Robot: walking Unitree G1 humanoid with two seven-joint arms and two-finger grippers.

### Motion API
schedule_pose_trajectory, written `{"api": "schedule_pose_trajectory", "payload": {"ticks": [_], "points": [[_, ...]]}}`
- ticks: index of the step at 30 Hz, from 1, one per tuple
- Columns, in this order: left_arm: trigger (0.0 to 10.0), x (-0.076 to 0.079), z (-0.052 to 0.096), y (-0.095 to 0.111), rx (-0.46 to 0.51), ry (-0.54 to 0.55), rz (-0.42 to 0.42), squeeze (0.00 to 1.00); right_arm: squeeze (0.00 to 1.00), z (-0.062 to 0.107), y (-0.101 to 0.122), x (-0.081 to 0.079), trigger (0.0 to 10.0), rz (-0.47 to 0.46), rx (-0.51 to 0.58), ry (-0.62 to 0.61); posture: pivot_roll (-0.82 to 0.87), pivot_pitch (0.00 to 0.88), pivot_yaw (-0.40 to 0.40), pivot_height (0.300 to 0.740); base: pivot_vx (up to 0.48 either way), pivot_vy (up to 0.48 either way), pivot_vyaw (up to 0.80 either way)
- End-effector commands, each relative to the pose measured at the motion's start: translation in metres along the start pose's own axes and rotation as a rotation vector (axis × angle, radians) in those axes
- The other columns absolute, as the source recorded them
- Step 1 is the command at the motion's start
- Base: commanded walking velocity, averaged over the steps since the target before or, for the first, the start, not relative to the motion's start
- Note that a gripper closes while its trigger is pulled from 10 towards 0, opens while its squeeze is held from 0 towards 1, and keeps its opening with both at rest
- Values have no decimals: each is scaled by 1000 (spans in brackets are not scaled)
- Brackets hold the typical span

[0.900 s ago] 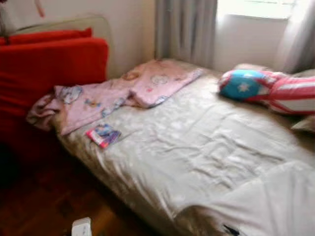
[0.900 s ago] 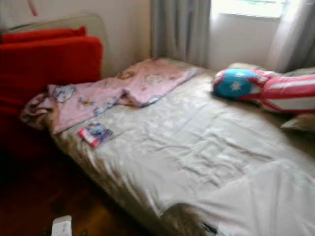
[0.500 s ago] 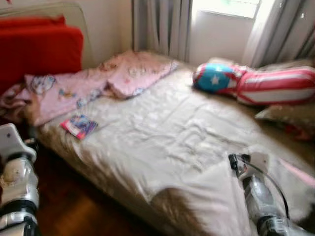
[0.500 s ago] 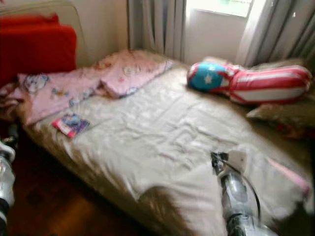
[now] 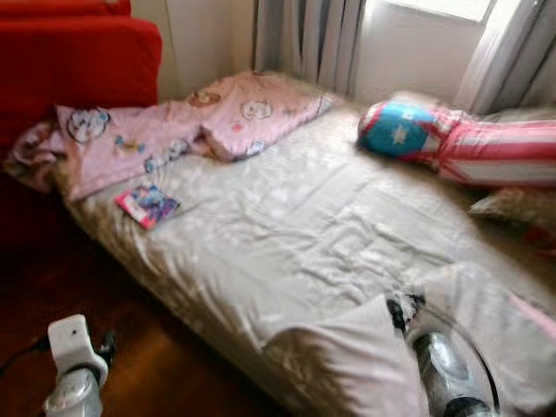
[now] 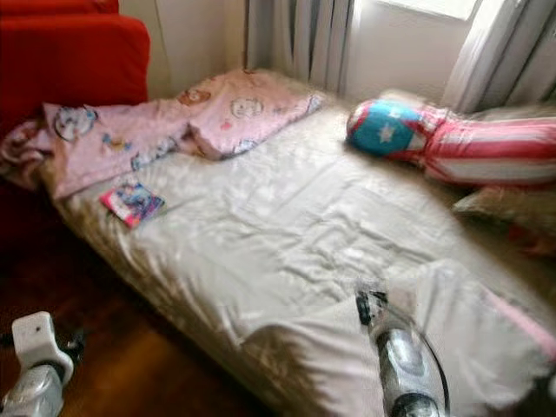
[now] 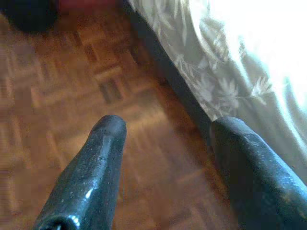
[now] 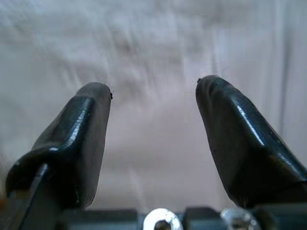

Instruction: Clean up the room

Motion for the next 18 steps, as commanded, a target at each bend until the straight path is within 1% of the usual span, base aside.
{"api": "schedule_pose_trajectory", "payload": {"ticks": [1,3,4,6,7,8,9,10,11,13,15,18], "points": [[10000,20,1,-5,-13,-53,-12,0,0,-3,20,6,10000,-17,59,-38,55,0,-71,740,0,0,0],[10000,19,2,-11,-41,-42,-30,0,0,4,-1,20,10000,-30,2,-85,57,0,-68,740,0,0,0],[10000,19,3,-12,-43,-45,-35,0,0,5,-5,22,10000,-41,-8,-90,60,0,-64,740,0,0,0],[10000,26,6,-21,-62,-74,-41,0,0,13,-27,30,10000,-51,-69,-111,64,0,-56,740,0,0,0],[10000,33,9,-32,-97,-96,-48,0,0,19,-44,36,10000,-61,-118,-137,62,0,-51,740,0,0,0],[10000,33,9,-32,-97,-96,-48,0,0,19,-44,36,10000,-61,-118,-137,62,0,-51,740,0,0,0],[10000,39,12,-42,-127,-115,-51,0,0,23,-53,38,10000,-95,-141,-162,58,0,-47,740,0,0,0],[10000,39,12,-42,-127,-115,-51,0,0,23,-53,38,10000,-95,-141,-162,58,0,-47,740,0,0,0],[10000,43,14,-47,-141,-129,-59,0,0,25,-57,39,10000,-112,-150,-171,55,0,-44,740,0,0,0],[10000,53,22,-64,-190,-171,-103,0,0,29,-69,39,10000,-130,-184,-187,56,0,-43,740,0,0,0],[10000,64,34,-86,-251,-206,-114,0,0,35,-84,40,10000,-135,-233,-202,46,0,-33,740,0,0,0],[10000,74,51,-114,-332,-248,-144,0,0,42,-95,41,10000,-160,-251,-207,19,0,-25,740,0,0,0]]}}
Point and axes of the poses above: a point about 5 cm out from each wrist's last joint towards the gripper, its own z axis pointing back from the gripper into the wrist, its own y axis along the axis of the wrist's last joint, x = y × z, the point moved 6 cm from there along -z, pointing out of the wrist towards the gripper, and after that the axes turned 3 degrees about -z, right-handed, at the moved point
